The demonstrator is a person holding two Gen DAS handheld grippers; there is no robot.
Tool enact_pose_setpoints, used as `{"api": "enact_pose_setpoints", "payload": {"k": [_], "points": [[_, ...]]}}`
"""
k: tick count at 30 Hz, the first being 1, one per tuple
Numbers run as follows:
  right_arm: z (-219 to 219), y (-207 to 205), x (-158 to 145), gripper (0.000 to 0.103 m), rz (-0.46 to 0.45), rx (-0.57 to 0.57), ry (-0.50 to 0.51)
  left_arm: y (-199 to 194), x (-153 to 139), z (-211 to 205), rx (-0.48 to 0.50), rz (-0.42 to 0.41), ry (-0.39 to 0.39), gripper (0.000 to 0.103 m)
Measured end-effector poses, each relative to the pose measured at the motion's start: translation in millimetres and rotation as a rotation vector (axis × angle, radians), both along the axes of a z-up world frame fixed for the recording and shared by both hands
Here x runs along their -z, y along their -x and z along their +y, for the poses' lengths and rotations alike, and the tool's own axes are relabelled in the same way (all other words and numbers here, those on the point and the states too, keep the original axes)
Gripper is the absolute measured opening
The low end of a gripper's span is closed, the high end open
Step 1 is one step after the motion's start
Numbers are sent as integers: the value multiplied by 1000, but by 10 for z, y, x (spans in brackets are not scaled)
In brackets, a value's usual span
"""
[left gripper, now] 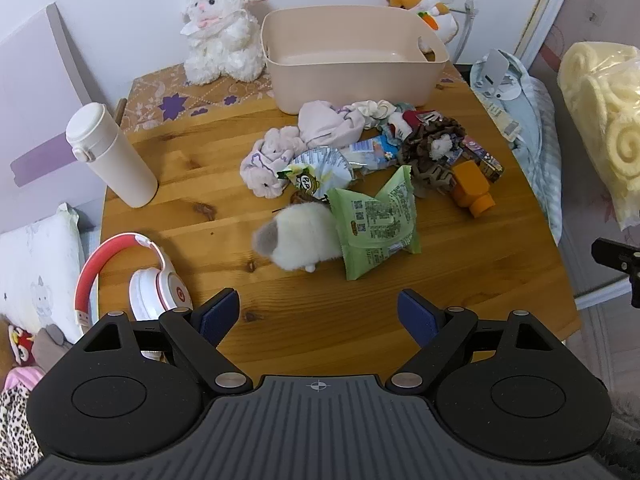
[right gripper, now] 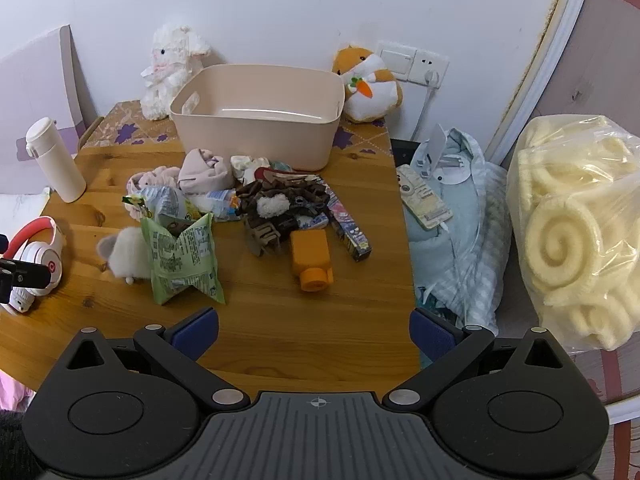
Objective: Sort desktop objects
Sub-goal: 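Grasp the green snack bag with the left tool while the right grasps the orange bottle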
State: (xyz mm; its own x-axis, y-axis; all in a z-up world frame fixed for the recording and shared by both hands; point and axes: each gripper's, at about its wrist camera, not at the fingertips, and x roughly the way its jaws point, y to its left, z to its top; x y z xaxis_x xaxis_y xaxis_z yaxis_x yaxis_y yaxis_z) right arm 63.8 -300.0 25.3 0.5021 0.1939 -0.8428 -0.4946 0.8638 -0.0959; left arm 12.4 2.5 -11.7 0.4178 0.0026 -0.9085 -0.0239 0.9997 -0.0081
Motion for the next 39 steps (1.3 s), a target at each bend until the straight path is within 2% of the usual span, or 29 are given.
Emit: {"api": "enact_pose_setpoints", "payload": {"k": [9,20,27,32,36,39], "points": [[114,-156,136,103,43,-20,3,-145,59,12,-18,10,-1,88],[290,-447,336,103,69,-84,18,-457,201,71,-58,13,89,88],[313,-698,515,103,71,-123,36,-700,411,8,-85,-38,124,88],[269,-917,682,103,78,-127,44,-865,625,-53,-101,-6,158,88],[239,-1120,853,103,100,-127,32,-931,812,-51,-156,31,230,88],[246,-1293,1018,103,130,-119,30,-992,934,-86,-189,46,232,88]]}}
